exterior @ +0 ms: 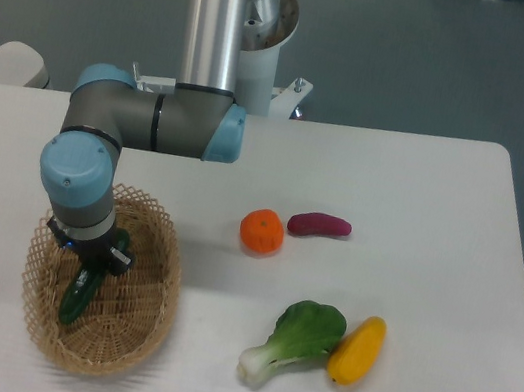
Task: Pick up the cucumber from the basket
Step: 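Lower the gripper onto the cucumber and close on it, then lift the cucumber out of the basket and carry it toward the bok choy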
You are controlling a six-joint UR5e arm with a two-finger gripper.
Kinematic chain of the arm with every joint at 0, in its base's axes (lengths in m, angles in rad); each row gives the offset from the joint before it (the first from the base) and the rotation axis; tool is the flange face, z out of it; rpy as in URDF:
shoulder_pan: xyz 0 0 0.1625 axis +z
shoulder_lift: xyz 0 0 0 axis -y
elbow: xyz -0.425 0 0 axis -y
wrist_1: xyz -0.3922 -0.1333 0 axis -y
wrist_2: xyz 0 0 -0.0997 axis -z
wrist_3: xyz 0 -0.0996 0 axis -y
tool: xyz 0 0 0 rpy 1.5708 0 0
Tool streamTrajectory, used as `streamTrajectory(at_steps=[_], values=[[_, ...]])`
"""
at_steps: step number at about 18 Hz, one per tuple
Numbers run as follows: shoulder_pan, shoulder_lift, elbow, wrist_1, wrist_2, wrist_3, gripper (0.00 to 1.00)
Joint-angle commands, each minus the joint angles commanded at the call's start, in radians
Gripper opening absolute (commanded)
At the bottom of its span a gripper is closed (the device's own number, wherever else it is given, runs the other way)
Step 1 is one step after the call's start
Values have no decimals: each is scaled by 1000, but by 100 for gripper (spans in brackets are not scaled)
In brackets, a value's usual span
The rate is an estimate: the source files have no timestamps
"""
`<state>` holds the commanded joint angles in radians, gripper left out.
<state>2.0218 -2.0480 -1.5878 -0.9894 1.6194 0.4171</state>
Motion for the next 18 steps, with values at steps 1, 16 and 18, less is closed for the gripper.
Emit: streamTrajectory(at_steps=[1,16,18], values=[[2,15,15,-2,20,35,17],[331,131,117,-198,13,627,17],[366,131,118,-198,10,690,17]])
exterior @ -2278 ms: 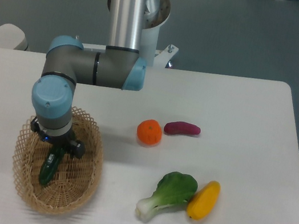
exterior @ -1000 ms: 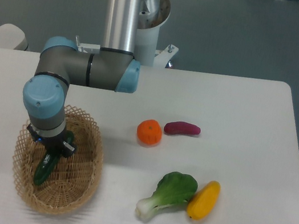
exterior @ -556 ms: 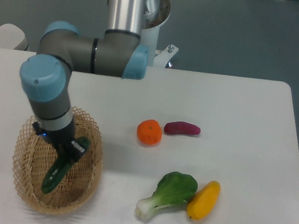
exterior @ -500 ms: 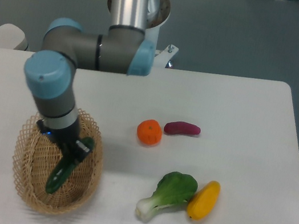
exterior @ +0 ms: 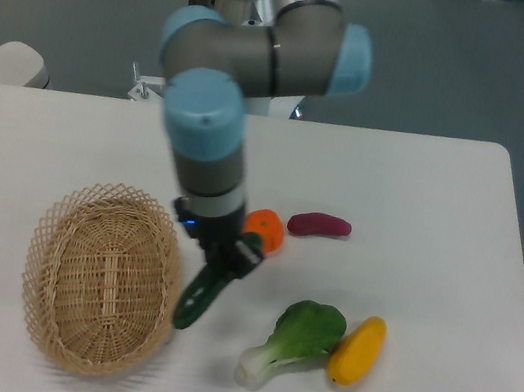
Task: Pick up the cucumber from the basket
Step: 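Lift the cucumber out of the basket and carry it toward the bok choy, then hold the cucumber raised above the table beside the bok choy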
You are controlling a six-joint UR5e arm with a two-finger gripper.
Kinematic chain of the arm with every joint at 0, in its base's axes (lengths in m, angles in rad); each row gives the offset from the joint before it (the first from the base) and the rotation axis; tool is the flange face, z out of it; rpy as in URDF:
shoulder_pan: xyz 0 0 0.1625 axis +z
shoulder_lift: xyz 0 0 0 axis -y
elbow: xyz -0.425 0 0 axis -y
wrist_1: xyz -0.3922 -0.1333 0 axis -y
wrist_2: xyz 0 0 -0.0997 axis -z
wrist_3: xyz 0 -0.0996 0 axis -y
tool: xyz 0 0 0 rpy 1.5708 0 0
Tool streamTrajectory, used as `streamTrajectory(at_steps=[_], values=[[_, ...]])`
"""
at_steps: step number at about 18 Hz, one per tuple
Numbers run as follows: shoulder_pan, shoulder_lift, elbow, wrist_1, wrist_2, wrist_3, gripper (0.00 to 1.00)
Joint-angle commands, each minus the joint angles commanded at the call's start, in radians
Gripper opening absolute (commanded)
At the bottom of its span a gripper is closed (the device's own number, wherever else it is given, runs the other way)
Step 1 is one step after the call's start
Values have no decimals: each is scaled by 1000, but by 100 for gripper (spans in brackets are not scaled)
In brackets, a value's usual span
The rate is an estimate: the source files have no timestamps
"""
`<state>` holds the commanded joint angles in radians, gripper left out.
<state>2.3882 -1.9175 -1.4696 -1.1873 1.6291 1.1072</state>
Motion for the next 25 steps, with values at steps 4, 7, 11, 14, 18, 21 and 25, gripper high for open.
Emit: streamTrajectory(at_steps=[4,7,11,14,18,21,25], values=[[74,5,0,-5,0,121,17],[127,5,0,-14,-5,224,17],[163,5,-2,-14,-20,279,17],[166,5,-3,-14,-26,286,17],[169,3,-3,-14,-32,286,17],[167,2,-3,-12,-32,286,17],[166,2,-3,-12,-32,286,17]])
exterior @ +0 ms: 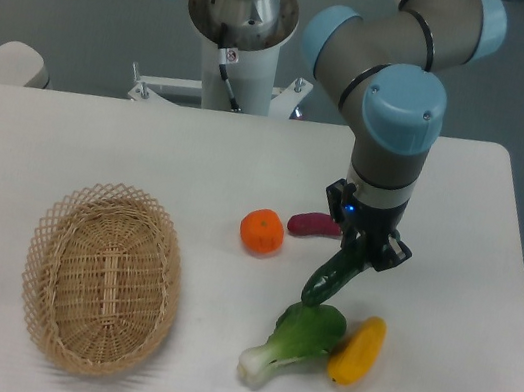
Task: Pick up the cucumber from the basket
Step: 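Hold the cucumber raised above the table beside the bok choy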
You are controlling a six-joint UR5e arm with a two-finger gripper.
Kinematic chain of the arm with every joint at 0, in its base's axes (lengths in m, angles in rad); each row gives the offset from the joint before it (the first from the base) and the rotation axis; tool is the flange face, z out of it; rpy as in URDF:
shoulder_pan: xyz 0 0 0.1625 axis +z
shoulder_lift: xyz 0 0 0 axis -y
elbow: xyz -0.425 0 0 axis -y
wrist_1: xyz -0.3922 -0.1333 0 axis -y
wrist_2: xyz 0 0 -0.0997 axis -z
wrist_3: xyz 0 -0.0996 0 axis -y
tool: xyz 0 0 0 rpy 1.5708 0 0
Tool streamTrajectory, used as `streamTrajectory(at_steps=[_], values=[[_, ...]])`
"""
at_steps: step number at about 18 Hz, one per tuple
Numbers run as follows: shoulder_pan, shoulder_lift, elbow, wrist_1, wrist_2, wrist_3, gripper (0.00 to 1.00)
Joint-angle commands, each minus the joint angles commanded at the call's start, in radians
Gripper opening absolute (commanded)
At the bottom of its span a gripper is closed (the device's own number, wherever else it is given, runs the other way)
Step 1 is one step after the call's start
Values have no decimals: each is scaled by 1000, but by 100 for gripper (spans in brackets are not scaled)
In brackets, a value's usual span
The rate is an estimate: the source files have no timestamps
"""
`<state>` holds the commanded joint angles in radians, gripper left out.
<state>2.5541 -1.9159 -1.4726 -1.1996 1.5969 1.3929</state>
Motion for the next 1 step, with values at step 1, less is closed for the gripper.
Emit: streamTrajectory(at_steps=[1], values=[[0,0,0,0,0,0,17]])
